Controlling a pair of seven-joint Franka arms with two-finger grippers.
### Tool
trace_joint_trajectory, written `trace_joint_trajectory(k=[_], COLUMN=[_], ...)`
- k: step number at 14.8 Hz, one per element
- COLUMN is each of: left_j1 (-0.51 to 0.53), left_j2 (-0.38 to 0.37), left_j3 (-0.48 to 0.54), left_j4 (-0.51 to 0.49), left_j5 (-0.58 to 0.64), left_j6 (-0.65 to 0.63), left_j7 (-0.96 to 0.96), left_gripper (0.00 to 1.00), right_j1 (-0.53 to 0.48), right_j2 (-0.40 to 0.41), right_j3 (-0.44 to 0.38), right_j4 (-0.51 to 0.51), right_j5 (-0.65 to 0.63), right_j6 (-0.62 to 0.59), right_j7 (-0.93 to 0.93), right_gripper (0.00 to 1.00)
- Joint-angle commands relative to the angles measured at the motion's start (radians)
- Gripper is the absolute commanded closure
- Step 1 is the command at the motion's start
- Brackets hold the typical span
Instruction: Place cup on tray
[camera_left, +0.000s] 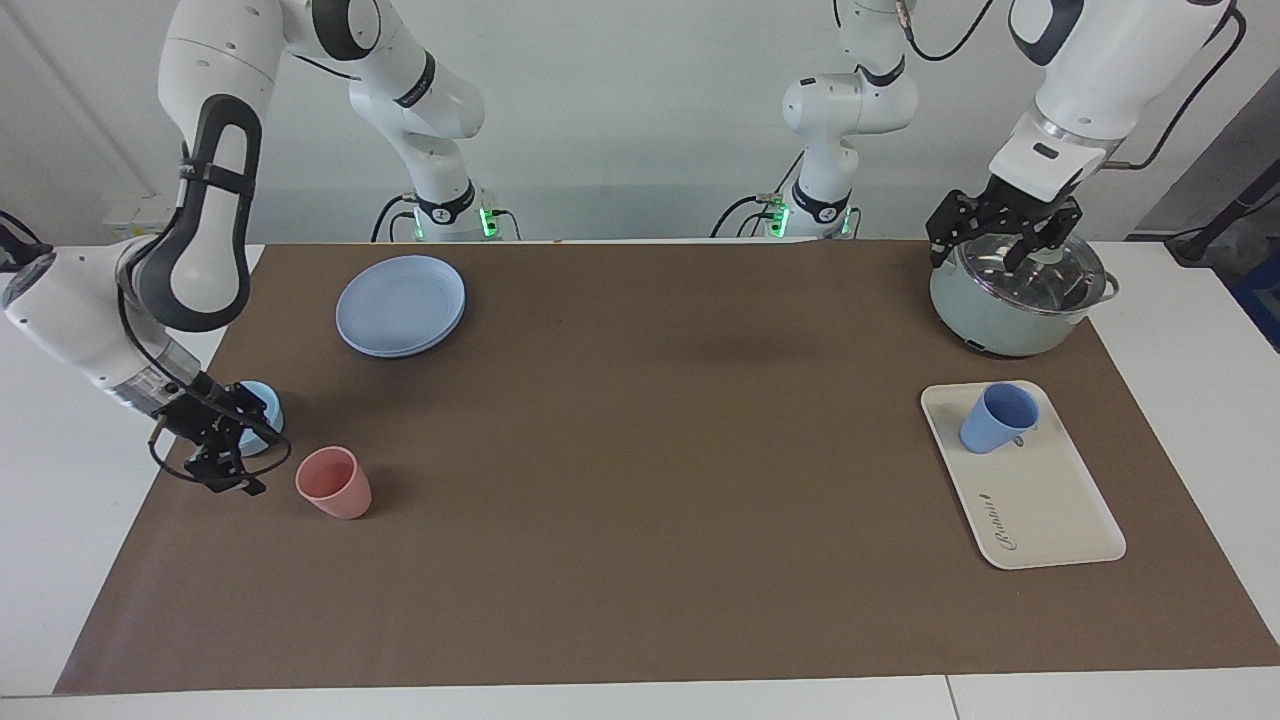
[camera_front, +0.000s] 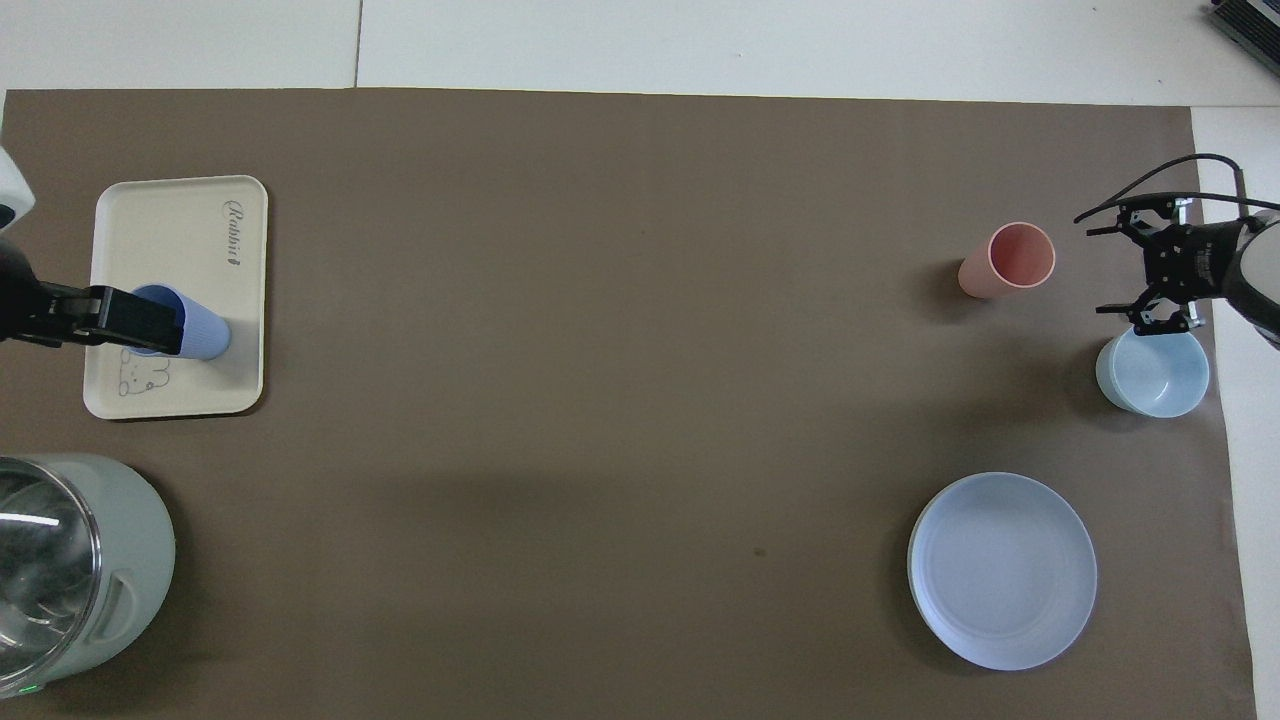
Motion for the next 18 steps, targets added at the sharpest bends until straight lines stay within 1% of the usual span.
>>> trace_joint_trajectory(k=[1, 3, 4, 6, 8, 10, 11, 14, 16, 17, 18], left_j1=[0.017, 0.019, 0.019, 0.019, 0.019, 0.02, 0.019, 0.019, 0.02, 0.02, 0.02], left_j2=[0.007, -0.016, -0.017, -0.022, -0.046, -0.048, -0.048, -0.05, -0.05, -0.05, -0.05], left_j3=[0.004, 0.004, 0.004, 0.004, 0.004, 0.006, 0.006, 0.004, 0.004, 0.004, 0.004], left_j4=[0.028, -0.025, -0.031, -0.046, -0.097, -0.1, -0.098, -0.098, -0.098, -0.098, -0.098], left_j5=[-0.015, -0.015, -0.015, -0.015, -0.012, -0.007, -0.006, -0.006, -0.006, -0.006, -0.006], left_j6=[-0.035, -0.015, -0.009, 0.0, 0.026, 0.028, 0.028, 0.031, 0.029, 0.028, 0.025], left_j7=[-0.002, -0.004, -0.008, -0.009, -0.001, -0.002, -0.001, -0.005, -0.007, -0.007, -0.007], left_gripper=[0.0, 0.0, 0.0, 0.0, 0.0, 0.0, 0.0, 0.0, 0.0, 0.0, 0.0], right_j1=[0.059, 0.088, 0.106, 0.136, 0.189, 0.225, 0.26, 0.316, 0.329, 0.329, 0.329], right_j2=[-0.082, -0.132, -0.155, -0.18, -0.221, -0.275, -0.299, -0.358, -0.384, -0.39, -0.389], right_j3=[0.005, 0.008, 0.01, 0.011, 0.011, 0.014, 0.013, 0.014, 0.014, 0.014, 0.014], right_j4=[-0.027, -0.03, -0.03, -0.033, -0.033, -0.041, -0.041, -0.034, -0.024, -0.011, 0.027], right_j5=[-0.171, -0.282, -0.297, -0.299, -0.299, -0.299, -0.302, -0.34, -0.364, -0.364, -0.365], right_j6=[-0.001, -0.072, -0.099, -0.134, -0.216, -0.269, -0.301, -0.372, -0.398, -0.406, -0.441], right_j7=[-0.085, -0.137, -0.182, -0.286, -0.413, -0.514, -0.561, -0.608, -0.639, -0.645, -0.645], right_gripper=[0.03, 0.01, 0.01, 0.01, 0.01, 0.01, 0.01, 0.01, 0.01, 0.01, 0.01])
